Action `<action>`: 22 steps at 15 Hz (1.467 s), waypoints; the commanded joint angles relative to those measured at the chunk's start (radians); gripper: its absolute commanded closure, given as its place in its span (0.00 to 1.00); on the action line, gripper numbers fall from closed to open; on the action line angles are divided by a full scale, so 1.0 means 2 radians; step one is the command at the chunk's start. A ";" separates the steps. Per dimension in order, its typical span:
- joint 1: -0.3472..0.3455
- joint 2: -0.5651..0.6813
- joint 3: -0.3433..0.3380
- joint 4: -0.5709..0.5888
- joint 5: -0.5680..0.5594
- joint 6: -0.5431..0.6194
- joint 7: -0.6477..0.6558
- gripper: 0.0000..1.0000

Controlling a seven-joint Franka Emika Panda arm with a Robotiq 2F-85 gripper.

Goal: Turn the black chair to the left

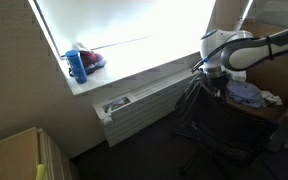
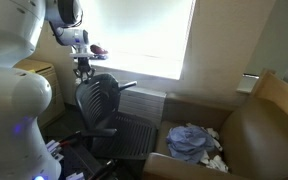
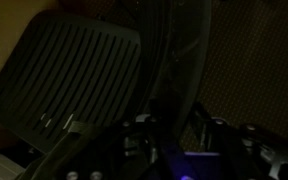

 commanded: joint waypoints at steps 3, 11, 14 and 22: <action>-0.012 0.023 0.026 0.042 0.002 -0.027 -0.089 0.89; -0.043 -0.004 0.029 -0.006 0.005 -0.043 -0.125 0.89; -0.048 -0.036 0.008 -0.040 0.027 -0.104 -0.026 0.89; -0.079 -0.072 0.008 -0.067 0.054 -0.245 0.021 0.62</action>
